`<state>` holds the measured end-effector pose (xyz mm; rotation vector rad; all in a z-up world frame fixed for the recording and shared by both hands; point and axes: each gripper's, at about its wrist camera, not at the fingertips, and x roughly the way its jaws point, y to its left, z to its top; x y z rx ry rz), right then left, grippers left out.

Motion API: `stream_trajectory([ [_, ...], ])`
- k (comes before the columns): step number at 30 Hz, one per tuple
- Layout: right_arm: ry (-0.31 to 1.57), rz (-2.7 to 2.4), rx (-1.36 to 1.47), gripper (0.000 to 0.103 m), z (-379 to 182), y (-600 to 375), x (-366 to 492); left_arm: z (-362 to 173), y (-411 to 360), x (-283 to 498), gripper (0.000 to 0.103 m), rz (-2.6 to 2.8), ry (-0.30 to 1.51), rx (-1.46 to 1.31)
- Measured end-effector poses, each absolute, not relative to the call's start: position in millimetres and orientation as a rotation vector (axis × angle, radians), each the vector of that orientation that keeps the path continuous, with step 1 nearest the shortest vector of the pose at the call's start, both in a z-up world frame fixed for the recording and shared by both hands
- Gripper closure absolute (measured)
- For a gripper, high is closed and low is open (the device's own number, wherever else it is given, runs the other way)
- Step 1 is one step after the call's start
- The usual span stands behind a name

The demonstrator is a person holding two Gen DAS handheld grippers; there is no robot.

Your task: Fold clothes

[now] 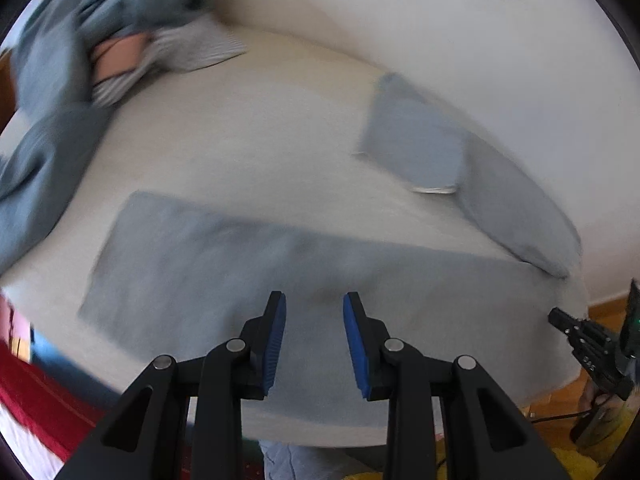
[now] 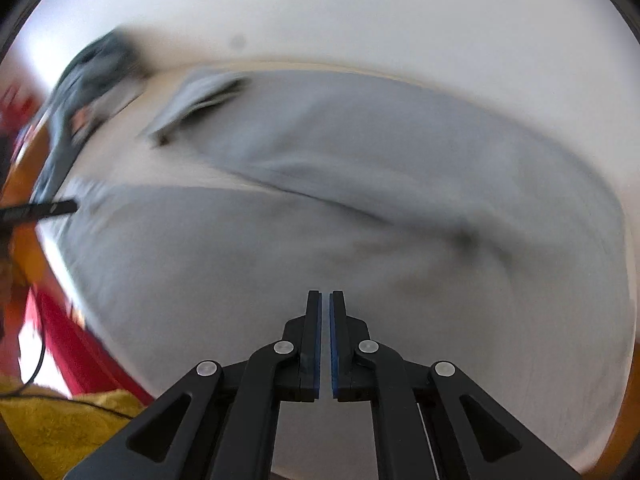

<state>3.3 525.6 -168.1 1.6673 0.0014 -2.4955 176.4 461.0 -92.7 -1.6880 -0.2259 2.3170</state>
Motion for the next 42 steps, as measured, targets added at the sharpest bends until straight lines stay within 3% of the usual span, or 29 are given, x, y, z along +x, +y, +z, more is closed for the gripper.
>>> stream_trajectory([
  [8, -0.316, -2.697, 1.783, 0.098, -169.0, 628.3, 53.2, -87.5, 550.2, 141.7, 0.076, 2.227, -0.084, -1.563],
  [13, -0.209, -2.702, 1.772, 0.098, -164.3, 623.7, 56.4, -91.6, 583.3, 109.7, 0.077, 2.280, 0.013, -1.521],
  [14, -0.180, -2.705, 1.770, 0.098, -163.9, 619.7, 56.2, -92.0, 587.1, 108.9, 0.080, 2.287, 0.043, -1.514],
  [15, -0.160, -2.706, 1.768, 0.098, -164.9, 613.4, 54.6, -92.4, 590.7, 108.0, 0.097, 2.293, 0.073, -1.508],
  [19, -0.162, -2.701, 1.782, 0.098, -167.8, 614.8, 63.3, -81.6, 579.1, 106.3, 0.101, 2.401, 0.138, -1.487],
  [28, -0.121, -2.727, 1.909, 0.098, -160.8, 647.9, 74.3, -55.7, 446.2, 84.2, 0.097, 2.760, 0.097, -1.610],
  [33, 0.009, -2.683, 2.021, 0.098, -154.3, 633.5, 75.2, -63.3, 400.6, 93.6, 0.097, 2.793, -0.087, -1.713],
  [42, -0.181, -2.790, 1.665, 0.097, -112.3, 591.6, 3.0, -72.8, 493.8, 107.8, 0.096, 2.508, -0.171, -1.562],
])
